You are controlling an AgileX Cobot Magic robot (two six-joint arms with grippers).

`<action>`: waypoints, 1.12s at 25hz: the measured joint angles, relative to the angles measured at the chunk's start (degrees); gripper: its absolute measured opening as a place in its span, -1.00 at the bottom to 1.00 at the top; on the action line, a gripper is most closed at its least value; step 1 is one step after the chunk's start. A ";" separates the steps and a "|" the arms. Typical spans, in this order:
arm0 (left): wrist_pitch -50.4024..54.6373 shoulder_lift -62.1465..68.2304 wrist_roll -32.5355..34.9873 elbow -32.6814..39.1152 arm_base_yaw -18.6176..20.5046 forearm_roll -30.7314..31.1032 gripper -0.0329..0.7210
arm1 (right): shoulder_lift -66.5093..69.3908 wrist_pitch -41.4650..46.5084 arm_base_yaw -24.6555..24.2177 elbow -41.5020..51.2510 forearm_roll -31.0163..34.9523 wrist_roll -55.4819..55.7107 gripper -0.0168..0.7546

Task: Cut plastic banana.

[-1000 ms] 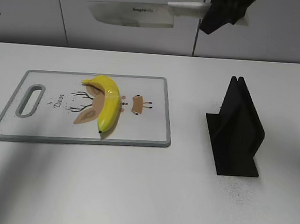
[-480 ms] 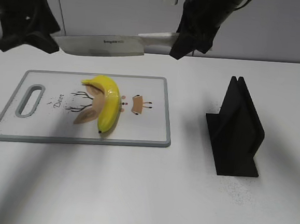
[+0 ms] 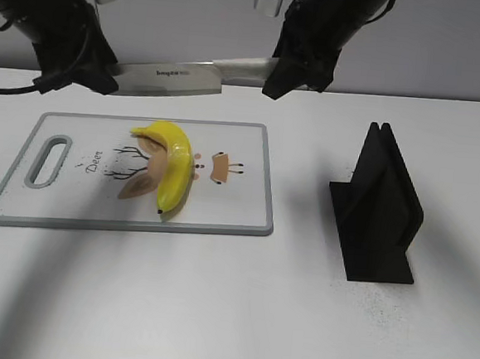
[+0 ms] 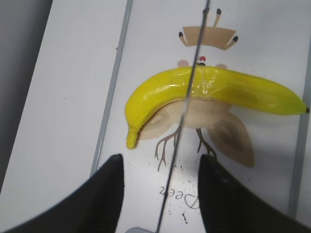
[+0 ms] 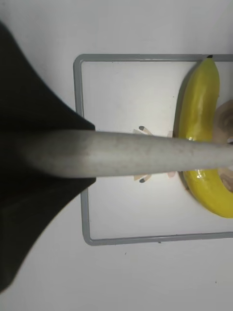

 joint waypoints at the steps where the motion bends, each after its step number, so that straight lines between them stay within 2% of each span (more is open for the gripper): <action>1: -0.05 0.00 0.00 -0.08 0.00 -0.19 0.26 | 0.00 -0.55 0.00 0.00 0.13 -0.07 -0.53; 3: -0.17 0.00 0.00 -0.19 0.00 -0.52 0.01 | 0.00 -1.35 0.00 0.00 0.50 -0.14 -0.53; 7: -0.64 0.31 0.06 -0.19 0.00 -0.44 -0.66 | 0.04 -2.29 0.00 0.00 1.98 -0.66 -0.53; 9: -0.18 0.94 0.60 -0.19 0.00 -0.39 -0.79 | 0.04 -2.78 0.00 0.00 1.86 -1.61 -0.53; 17: 0.17 3.33 1.00 -0.19 0.00 -2.92 -0.85 | 0.76 -2.89 0.00 0.00 0.67 -2.36 -0.53; 22: -1.22 4.51 1.05 -0.19 -0.30 -3.29 -0.86 | 2.70 -3.23 -0.06 -0.15 -2.22 -1.77 -0.53; 28: -3.22 12.92 1.23 -0.19 -0.60 -5.04 -0.86 | 8.93 -4.01 -0.06 -0.21 -5.20 -0.63 -0.53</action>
